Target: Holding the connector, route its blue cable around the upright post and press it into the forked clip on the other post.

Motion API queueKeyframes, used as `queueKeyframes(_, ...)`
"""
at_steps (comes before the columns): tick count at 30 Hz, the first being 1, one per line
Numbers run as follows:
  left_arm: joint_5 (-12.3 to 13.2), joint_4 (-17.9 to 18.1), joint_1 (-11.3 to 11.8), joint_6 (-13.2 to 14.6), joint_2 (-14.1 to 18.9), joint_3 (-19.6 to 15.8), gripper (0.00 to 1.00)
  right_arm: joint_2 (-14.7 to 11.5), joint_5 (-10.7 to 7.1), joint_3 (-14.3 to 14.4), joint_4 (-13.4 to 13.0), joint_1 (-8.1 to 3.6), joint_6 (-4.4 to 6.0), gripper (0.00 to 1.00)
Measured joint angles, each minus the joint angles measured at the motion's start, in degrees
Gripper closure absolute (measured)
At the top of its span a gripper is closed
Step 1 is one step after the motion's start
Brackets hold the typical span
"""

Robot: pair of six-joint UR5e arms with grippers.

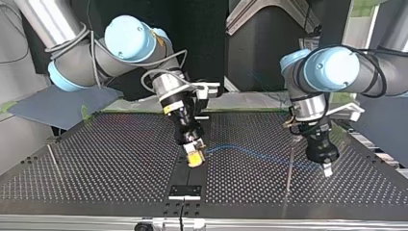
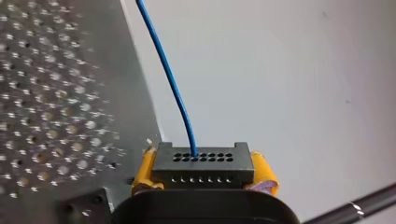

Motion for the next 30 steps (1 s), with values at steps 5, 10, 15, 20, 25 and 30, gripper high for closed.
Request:
queueKeyframes(5,0.7,0.3,1.1,-0.7,-1.7,0.2,1.0,1.8,-0.67,-0.9,0.2,-0.05,0.02,1.0)
queueKeyframes(10,1.8,0.6,2.2,-1.4,-2.7,0.2,1.0,2.9,-0.88,-1.1,0.2,-0.23,0.02,1.0)
queueKeyframes(15,3.3,1.2,3.2,-1.4,-4.6,0.2,1.0,3.4,-0.98,-1.1,0.2,-0.52,0.02,1.0)
queueKeyframes(20,5.1,2.3,3.9,-1.8,-6.8,0.2,1.0,4.1,-1.29,-1.1,0.3,-0.83,-0.07,1.0)
queueKeyframes(25,6.0,2.9,4.6,-2.7,-7.2,0.2,1.0,5.1,-1.36,-1.1,0.2,-1.14,-0.22,1.0)
queueKeyframes(30,7.2,3.0,5.0,-3.1,-7.6,0.2,1.0,6.1,-1.37,-1.1,0.1,-1.45,-0.24,1.0)
